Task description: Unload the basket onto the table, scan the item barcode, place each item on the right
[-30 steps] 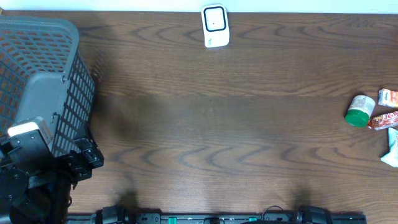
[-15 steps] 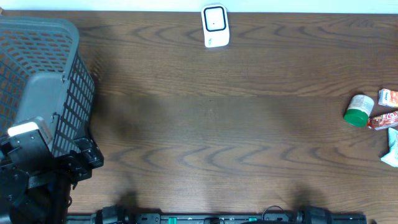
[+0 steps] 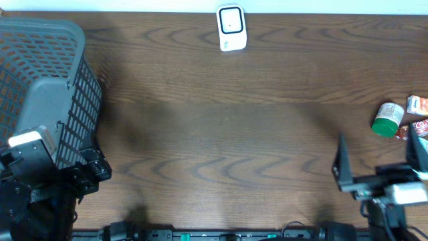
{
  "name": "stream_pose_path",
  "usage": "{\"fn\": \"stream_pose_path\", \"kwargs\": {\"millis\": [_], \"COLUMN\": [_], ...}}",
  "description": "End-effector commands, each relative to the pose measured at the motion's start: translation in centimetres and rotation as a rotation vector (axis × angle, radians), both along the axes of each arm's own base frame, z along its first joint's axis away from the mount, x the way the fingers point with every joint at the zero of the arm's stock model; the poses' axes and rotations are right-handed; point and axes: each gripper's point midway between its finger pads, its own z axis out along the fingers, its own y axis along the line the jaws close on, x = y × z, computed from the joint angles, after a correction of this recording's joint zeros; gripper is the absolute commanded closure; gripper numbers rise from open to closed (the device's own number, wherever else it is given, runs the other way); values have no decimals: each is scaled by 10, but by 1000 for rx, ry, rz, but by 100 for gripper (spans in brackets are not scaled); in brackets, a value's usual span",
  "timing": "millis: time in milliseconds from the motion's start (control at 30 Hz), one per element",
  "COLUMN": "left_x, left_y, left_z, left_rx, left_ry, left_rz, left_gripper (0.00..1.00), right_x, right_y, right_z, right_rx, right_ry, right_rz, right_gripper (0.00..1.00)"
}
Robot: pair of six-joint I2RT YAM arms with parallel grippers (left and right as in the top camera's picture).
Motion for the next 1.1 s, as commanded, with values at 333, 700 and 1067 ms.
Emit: {"fn": "stream_pose_path", "kwargs": {"millis": [333,700,1067], "left_x": [0,0,0], "left_y": [-2,-2,-2], "left_z": [0,0,0], "left_rx": [-11,-11,-11], "left_ry": [-4,-4,-4], "left_rz": [-9,-9,-9], "left_gripper": [2,2,2], "right_x": [31,59,69], "right_y": [-12,-46,-51], "right_z": [-104,-174,-264], "right_rx": [28,240,282], "right_ry": [49,227,593], "right_rz": [-42,-154,-210], "right_gripper": [1,1,1]}}
